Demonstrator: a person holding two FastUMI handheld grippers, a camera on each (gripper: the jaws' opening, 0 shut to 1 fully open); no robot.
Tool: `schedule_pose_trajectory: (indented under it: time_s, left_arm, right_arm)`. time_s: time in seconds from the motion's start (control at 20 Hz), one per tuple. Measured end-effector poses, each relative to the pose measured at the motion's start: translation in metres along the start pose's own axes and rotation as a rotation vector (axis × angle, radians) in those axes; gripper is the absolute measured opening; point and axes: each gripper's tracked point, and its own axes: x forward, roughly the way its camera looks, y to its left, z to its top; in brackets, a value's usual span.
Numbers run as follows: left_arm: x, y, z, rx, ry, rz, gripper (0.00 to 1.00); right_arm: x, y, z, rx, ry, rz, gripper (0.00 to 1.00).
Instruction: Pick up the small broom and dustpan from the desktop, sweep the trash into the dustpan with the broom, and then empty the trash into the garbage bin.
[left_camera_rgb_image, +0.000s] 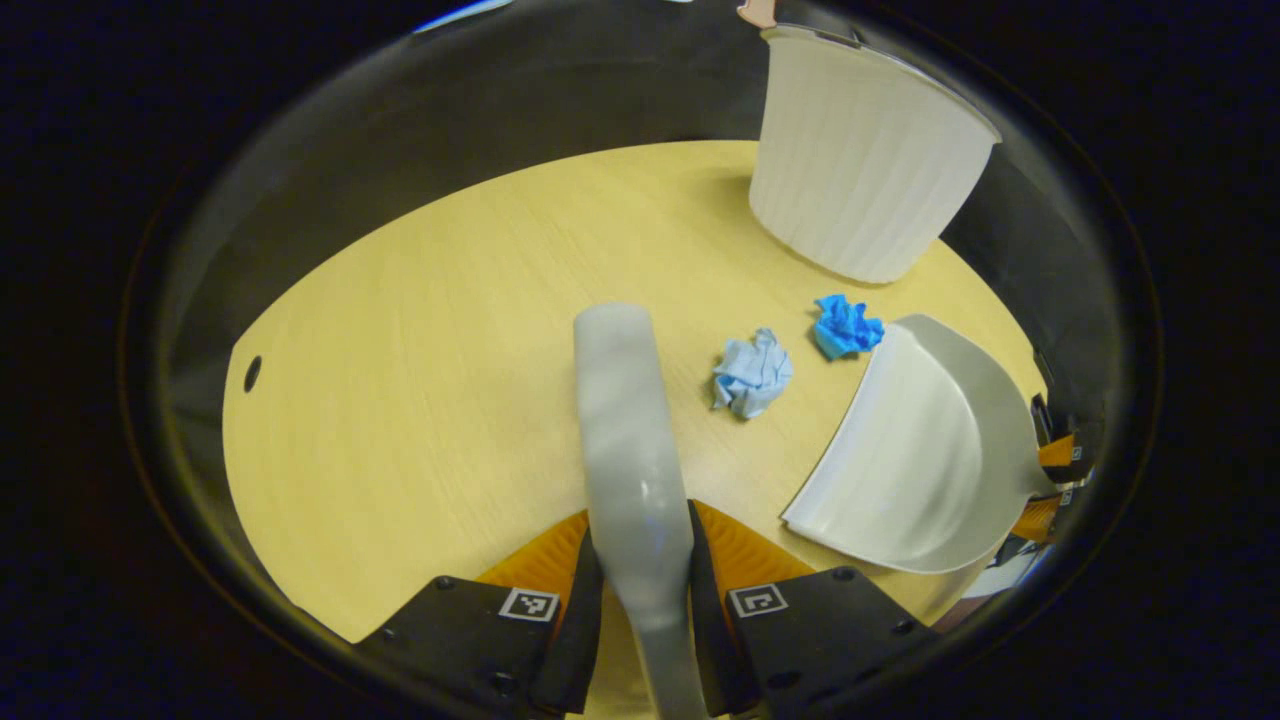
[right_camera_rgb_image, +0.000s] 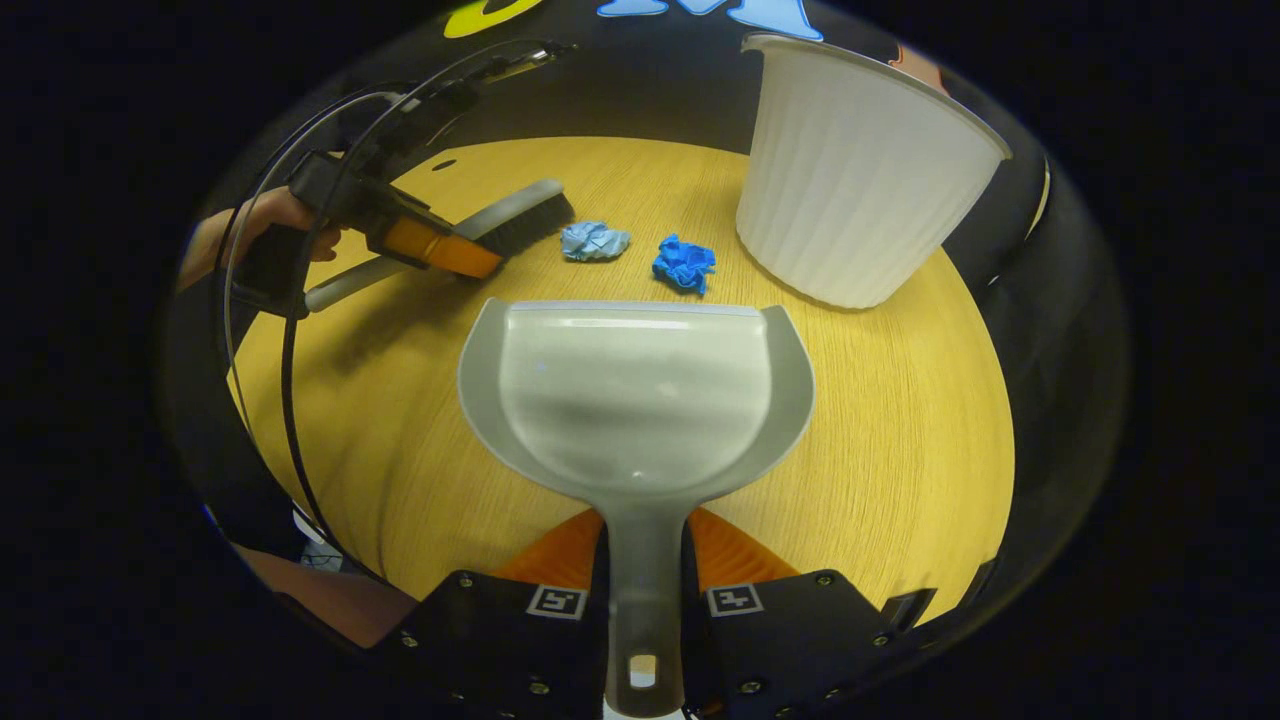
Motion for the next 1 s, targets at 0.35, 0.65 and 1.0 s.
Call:
schedule_pose_trajectory:
  time_s: [0.35,0.65,1.0]
  left_arm:
    - [0.023,-0.036,0.034,0.163,-0.015,-0.093,0.47]
    - [0.02,-0.066,0.056,0.28,-0.018,-0.214,0.48]
    - [-0.008,-0.092,0.094,0.377,-0.027,-0.35,0.47]
  right_arm:
    - [0.002,-0.029,0.005,-0.115,0.012,0.03,0.29]
    - [0.002,-0.028,0.006,-0.145,0.002,0.05,0.29]
    - [0.0,-0.025,0.011,-0.139,-0.021,0.061,0.29]
